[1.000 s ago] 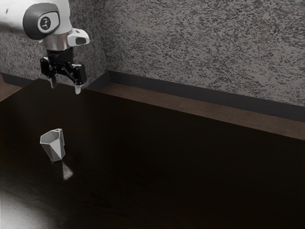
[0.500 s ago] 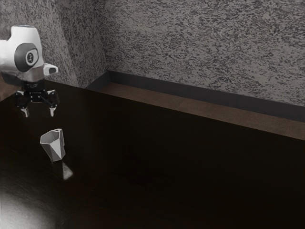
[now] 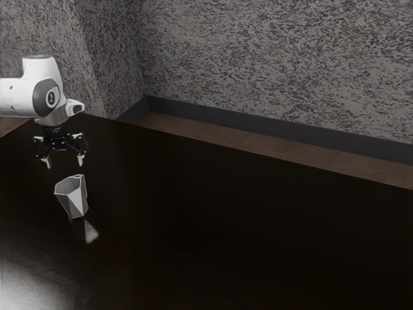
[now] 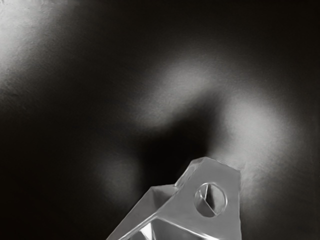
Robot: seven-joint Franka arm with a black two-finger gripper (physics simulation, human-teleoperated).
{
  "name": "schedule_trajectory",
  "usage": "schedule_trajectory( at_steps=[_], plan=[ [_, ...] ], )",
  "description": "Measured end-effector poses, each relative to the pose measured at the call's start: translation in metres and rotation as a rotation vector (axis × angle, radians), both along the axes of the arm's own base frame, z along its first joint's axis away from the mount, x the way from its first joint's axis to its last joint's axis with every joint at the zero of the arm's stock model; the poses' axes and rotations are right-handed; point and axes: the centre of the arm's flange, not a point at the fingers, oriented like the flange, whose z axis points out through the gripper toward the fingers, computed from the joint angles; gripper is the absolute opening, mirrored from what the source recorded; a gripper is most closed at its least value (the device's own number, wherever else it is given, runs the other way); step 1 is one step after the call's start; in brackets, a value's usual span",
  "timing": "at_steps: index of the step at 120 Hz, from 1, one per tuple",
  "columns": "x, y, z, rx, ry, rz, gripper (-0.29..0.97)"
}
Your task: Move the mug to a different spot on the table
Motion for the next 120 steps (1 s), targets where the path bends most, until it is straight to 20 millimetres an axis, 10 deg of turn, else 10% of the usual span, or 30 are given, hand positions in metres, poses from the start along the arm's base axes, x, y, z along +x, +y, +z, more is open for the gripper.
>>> schedule_trajectory(
  at_steps=[120],
  plan=[
    [0.006,0.005,-0.069,-0.014,-0.019,-0.176,0.68]
  ],
)
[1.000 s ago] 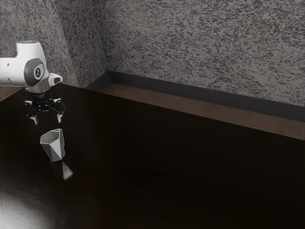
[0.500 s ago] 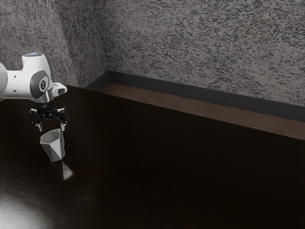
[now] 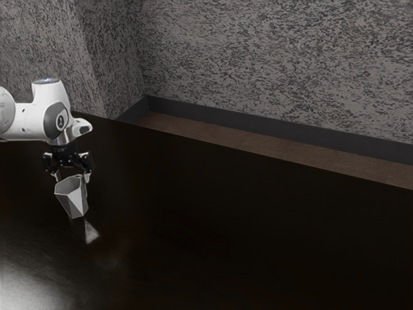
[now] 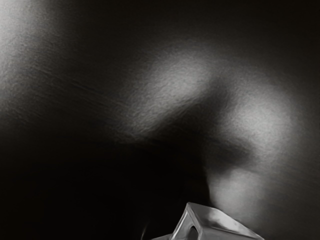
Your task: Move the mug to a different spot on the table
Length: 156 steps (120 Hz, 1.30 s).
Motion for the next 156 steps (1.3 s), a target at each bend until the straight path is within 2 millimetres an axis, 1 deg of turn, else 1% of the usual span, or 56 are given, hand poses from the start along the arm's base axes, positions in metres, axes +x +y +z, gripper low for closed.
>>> schedule_trajectory(
  at_steps=[22,58,66,89,106,130,142,156],
  plan=[
    [-0.002,0.003,-0.01,-0.013,0.007,0.002,0.68],
    [-0.003,0.006,-0.018,-0.028,0.01,0.006,0.68],
    [-0.003,0.006,-0.018,-0.029,0.006,0.005,0.62],
    [-0.003,0.007,-0.018,-0.029,0.001,-0.001,0.36],
    [-0.004,0.007,-0.019,-0.028,0.003,-0.006,0.21],
    [-0.005,0.006,-0.02,-0.027,0.007,-0.003,0.15],
    [-0.006,0.006,-0.017,-0.039,0.017,0.007,0.13],
    [-0.011,0.011,-0.013,-0.073,0.037,0.042,0.11]
  ],
)
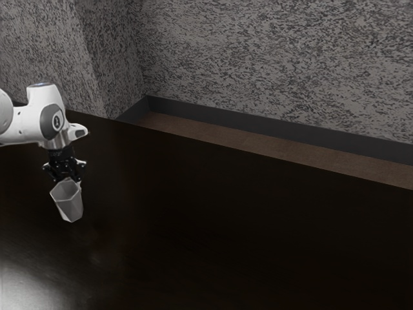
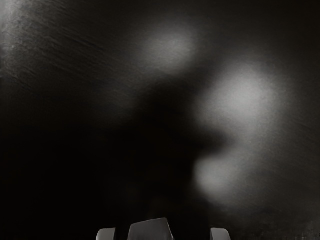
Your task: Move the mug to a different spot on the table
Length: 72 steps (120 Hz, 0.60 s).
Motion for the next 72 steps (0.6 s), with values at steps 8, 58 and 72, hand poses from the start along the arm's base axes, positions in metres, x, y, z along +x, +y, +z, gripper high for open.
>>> schedule_trajectory(
  at_steps=[8,58,72],
  plan=[
    [-0.003,0.002,0.001,-0.022,0.012,0.018,0.11],
    [-0.009,-0.001,0.039,-0.13,0.085,0.066,0.04],
    [-0.019,0.0,0.041,-0.228,0.122,0.132,0.05]
  ],
)
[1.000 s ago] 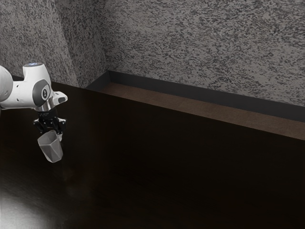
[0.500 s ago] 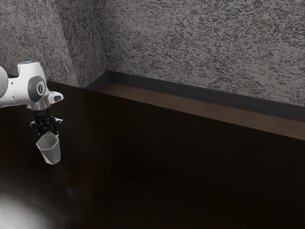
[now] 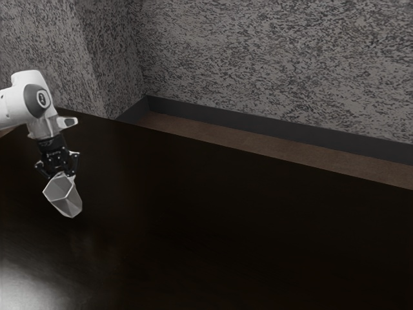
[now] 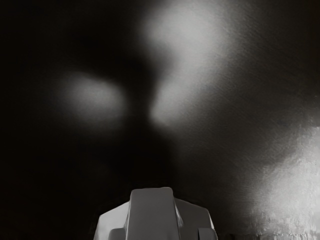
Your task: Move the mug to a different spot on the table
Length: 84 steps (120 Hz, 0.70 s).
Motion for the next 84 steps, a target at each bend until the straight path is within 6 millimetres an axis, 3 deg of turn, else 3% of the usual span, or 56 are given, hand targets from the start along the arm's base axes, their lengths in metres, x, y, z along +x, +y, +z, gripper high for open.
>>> schedule_trajectory(
  at_steps=[28,64,84],
  plan=[
    [-0.003,-0.022,-0.002,-0.142,0.068,0.1,0.04],
    [0.023,-0.097,-0.016,-0.233,0.142,0.128,0.01],
    [0.019,-0.116,-0.028,-0.235,0.192,0.175,0.02]
  ],
)
